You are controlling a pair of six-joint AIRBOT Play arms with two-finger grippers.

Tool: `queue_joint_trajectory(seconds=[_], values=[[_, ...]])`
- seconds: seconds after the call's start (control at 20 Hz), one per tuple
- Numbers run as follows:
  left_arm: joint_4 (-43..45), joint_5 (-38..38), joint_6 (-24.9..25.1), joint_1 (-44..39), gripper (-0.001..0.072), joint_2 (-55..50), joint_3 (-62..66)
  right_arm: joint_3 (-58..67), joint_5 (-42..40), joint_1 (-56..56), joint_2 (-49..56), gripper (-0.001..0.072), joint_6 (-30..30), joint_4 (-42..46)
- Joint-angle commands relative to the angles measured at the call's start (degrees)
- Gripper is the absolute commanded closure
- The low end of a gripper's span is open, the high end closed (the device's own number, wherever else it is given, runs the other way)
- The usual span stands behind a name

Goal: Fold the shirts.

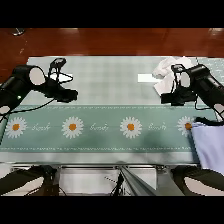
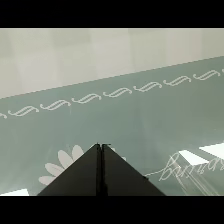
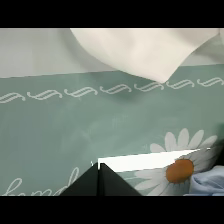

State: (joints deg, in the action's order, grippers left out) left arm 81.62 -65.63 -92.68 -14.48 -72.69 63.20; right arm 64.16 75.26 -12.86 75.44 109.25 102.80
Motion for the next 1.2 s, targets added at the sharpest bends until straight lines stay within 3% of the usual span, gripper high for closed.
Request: queue_joint_trajectory(seconds=[0.0, 0.55, 0.8, 0.9, 0.95, 1.0, 1.05, 1.1, 1.15], values=[[0.02, 0.02, 0.00, 0.04, 0.0685, -0.04, -0.02, 0.00, 0.02, -0.04, 0.04, 0.0680, 0.02, 0.00], [0.02, 0.02, 0.00, 0.04, 0.0686, -0.04, -0.02, 0.00, -0.28, -0.04, 0.04, 0.0680, 0.02, -0.02], [0.00, 0.70, 0.00, 0.04, 0.0685, -0.09, 0.00, 0.00, -11.54, -0.02, 0.04, 0.0680, -0.02, 2.69], [0.02, 4.28, 0.02, 0.04, 0.0685, -0.37, -0.02, 0.00, -16.02, 0.02, 0.04, 0.0679, 0.00, 3.76], [0.46, 7.43, 0.04, 0.15, 0.0656, -0.76, -0.02, 0.00, -19.50, 0.02, 0.11, 0.0622, 0.17, 5.75], [1.97, 10.71, 0.04, 0.17, 0.0471, -1.11, -0.02, 0.00, -24.44, 0.24, 0.11, 0.0265, 0.70, 9.27], [4.87, 14.29, 0.02, 0.17, 0.0077, -1.53, -0.02, 0.02, -30.23, 0.81, 0.22, 0.0092, 1.03, 13.14], [8.24, 17.16, 0.00, 0.20, 0.0001, -1.86, -0.02, 0.09, -35.71, 2.16, 0.39, 0.0092, 3.98, 17.84], [11.74, 19.41, 0.00, 0.39, 0.0001, -1.99, -0.02, 1.03, -39.39, 4.55, 1.18, 0.0092, 9.94, 22.53]])
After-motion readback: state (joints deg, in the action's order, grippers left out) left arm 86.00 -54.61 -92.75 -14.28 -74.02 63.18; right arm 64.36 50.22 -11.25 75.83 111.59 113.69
